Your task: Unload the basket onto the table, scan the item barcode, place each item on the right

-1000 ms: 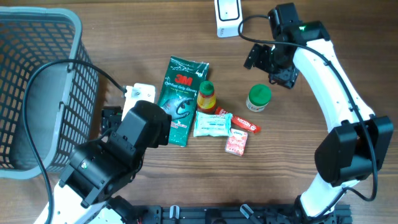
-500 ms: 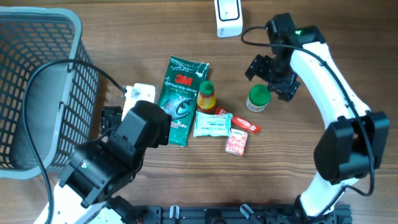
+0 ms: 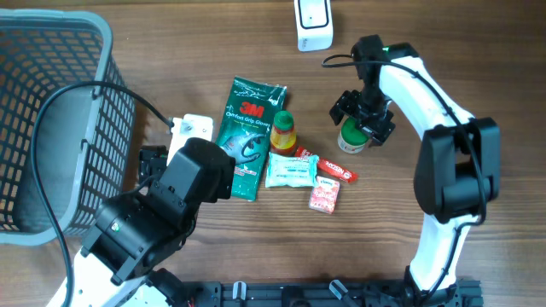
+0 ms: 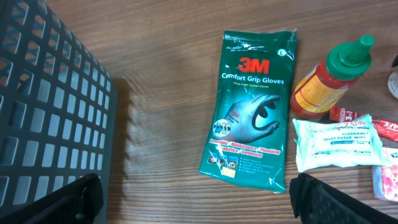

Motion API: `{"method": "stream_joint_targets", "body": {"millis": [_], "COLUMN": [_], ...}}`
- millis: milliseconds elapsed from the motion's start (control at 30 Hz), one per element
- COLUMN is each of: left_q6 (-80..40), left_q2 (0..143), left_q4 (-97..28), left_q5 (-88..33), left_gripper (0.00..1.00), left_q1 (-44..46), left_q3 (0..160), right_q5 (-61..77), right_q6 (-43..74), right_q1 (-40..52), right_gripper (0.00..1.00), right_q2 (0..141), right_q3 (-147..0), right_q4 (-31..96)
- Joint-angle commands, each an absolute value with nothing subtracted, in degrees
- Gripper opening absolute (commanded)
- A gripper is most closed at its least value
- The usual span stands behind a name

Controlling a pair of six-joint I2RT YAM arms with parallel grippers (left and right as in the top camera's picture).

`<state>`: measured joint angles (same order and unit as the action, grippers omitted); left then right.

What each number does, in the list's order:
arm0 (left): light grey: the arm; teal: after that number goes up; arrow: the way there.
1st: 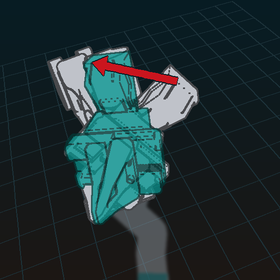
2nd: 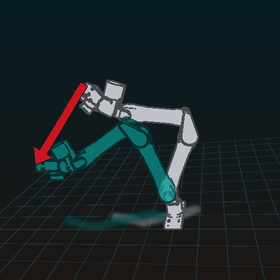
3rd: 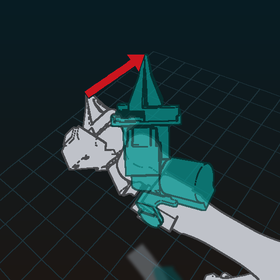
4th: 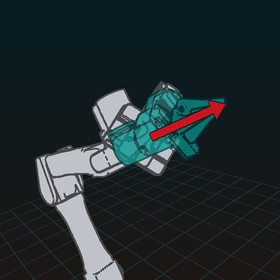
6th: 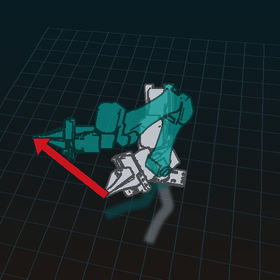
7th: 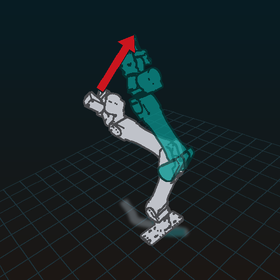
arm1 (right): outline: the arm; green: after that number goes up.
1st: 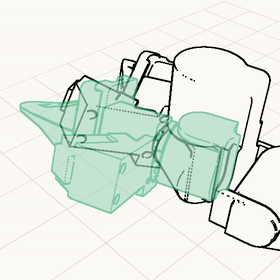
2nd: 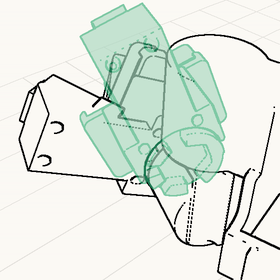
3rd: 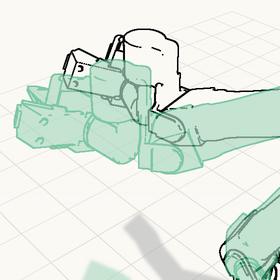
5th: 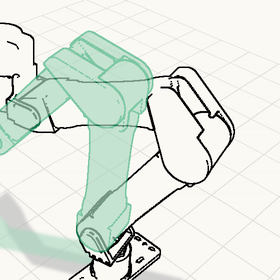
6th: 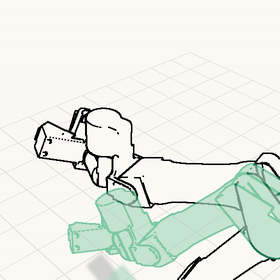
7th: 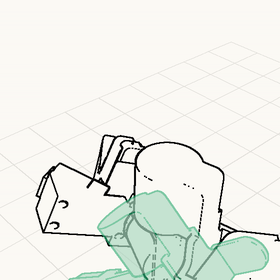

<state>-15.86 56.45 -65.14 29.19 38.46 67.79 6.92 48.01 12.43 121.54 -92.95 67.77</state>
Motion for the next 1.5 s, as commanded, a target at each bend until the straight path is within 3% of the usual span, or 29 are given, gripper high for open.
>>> {"method": "stream_joint_targets", "body": {"millis": [0,300,800,900,1467], "left_q6": [-16.99,-16.97,-16.97,-16.99,-16.99], "left_q2": [56.42,56.42,56.42,56.42,56.42], "left_q4": [-64.99,-64.99,-64.99,-64.99,-64.99], "left_q5": [28.95,28.95,28.95,28.95,28.95], "left_gripper": [1.00,1.00,1.00,1.00,1.00], "left_q1": [38.35,38.33,38.35,38.35,38.35], "left_q3": [67.99,67.99,67.99,67.99,67.99], "right_q5": [7.77,2.98,8.45,12.47,35.83], "right_q6": [49.63,54.11,53.39,50.46,29.34], "right_q1": [12.47,12.47,12.12,11.97,4.23], "right_gripper": [0.90,0.89,0.64,0.59,0.59], "right_q2": [123.37,123.39,123.17,123.09,117.69], "right_q3": [-92.27,-88.90,-86.61,-87.29,-89.03], "right_q4": [66.54,62.54,59.46,59.88,72.93]}}
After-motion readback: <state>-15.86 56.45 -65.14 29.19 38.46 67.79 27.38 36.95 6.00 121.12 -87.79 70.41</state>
